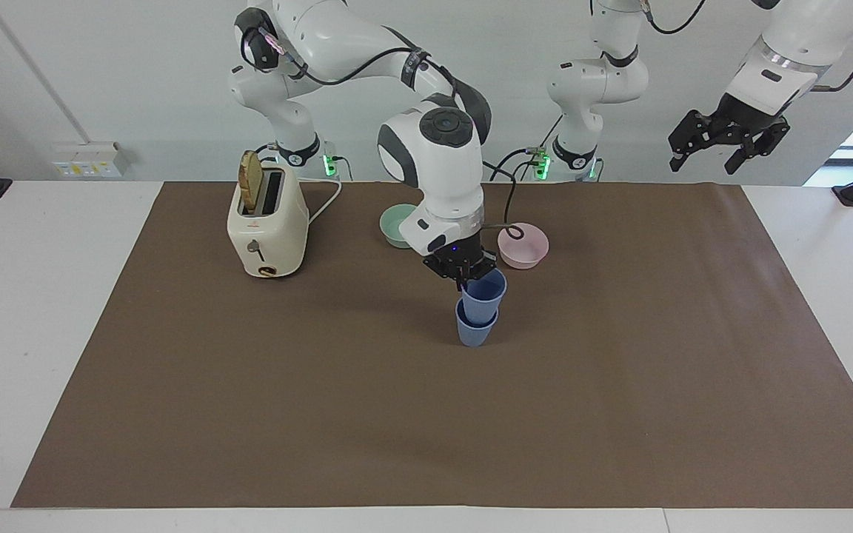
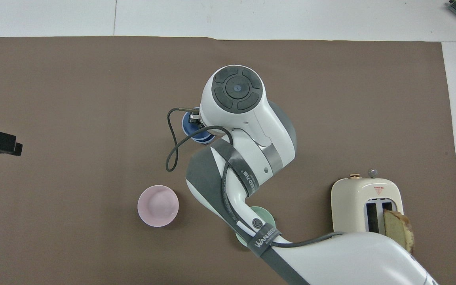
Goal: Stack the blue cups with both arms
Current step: 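Lower the blue cup into the placed cup and open the right gripper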
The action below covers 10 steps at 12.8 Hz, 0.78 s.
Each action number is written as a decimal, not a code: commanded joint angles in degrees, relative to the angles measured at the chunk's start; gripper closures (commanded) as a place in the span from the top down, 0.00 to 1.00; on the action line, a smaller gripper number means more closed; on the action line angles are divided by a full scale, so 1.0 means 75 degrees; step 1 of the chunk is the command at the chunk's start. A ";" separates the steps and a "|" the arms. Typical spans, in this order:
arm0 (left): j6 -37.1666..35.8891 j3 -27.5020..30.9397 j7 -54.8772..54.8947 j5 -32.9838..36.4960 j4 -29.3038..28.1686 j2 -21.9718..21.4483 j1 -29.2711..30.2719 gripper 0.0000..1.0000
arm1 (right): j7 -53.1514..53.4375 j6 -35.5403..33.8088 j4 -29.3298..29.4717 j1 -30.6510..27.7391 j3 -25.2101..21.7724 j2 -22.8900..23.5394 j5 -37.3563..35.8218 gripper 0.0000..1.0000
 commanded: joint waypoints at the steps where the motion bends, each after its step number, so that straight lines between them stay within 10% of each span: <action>1: -0.0067 -0.0023 -0.0067 -0.0024 -0.0126 -0.0150 0.0077 1.00 | -0.0004 0.0123 0.0130 -0.0050 0.0003 0.0139 0.0090 0.00; 4: -0.0067 -0.0023 -0.0067 -0.0036 -0.0126 -0.0150 0.0065 1.00 | -0.0028 0.0367 0.0060 -0.0062 0.0003 0.0127 0.0160 0.00; 10: -0.0067 -0.0023 -0.0067 -0.0036 -0.0126 -0.0150 0.0065 1.00 | -0.0051 0.0417 -0.0069 -0.0097 -0.0009 -0.0083 0.0172 0.69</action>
